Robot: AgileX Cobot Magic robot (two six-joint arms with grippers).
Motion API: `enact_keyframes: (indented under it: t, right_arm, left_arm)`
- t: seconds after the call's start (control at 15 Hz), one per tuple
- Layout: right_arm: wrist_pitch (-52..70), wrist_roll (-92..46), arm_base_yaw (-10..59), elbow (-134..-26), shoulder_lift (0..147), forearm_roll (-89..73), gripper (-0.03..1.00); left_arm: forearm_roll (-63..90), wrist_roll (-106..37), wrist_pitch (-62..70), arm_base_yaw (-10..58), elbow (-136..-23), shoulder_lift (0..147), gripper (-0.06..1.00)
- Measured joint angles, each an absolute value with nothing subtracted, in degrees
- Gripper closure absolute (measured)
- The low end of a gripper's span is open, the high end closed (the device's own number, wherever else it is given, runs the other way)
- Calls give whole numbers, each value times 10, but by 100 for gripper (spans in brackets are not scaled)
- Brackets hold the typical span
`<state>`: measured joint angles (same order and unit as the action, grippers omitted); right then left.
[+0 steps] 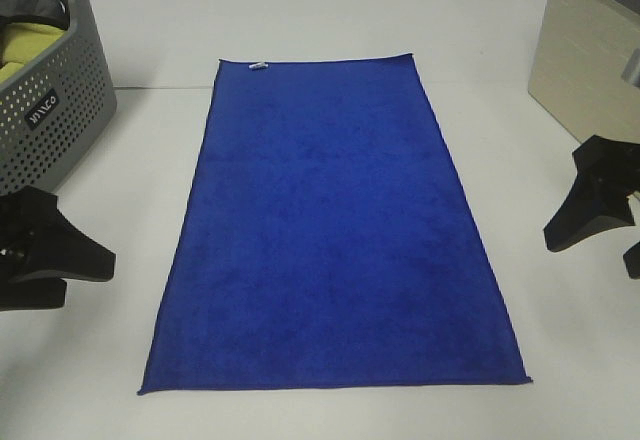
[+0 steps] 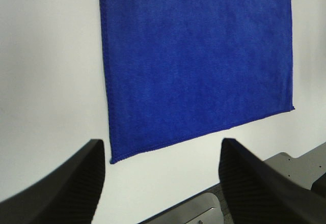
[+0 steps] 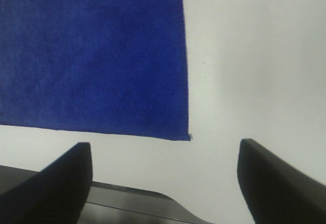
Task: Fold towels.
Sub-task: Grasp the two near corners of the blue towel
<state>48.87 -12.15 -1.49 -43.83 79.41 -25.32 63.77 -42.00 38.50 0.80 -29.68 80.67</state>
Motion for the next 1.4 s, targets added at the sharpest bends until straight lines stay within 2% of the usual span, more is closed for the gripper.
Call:
enact_keyframes:
  t: [0.27,0.47,0.87,1.13,1.27,1.4]
  right_arm:
    - [429,-180,-15,-410,858,-310,22]
    - [383,-248,-15,-370,886,-375,22]
    - [324,-335,-15,-358,989,-451,22]
    - [365,-411,-13,-363,1051,-559,27]
    - [374,-434,24,-363,1071,-592,31]
    - [364,-422,58,-363,1077,-608,38]
  left_arm:
    - [763,-556,368,8,-298,934,33]
    - [830,-642,366,36,-299,1003,33]
    - [943,-716,348,93,-304,1077,33]
    - [989,-732,363,114,-311,1097,33]
    - [992,-732,374,115,-319,1111,38]
    - [992,-732,384,115,-329,1126,48]
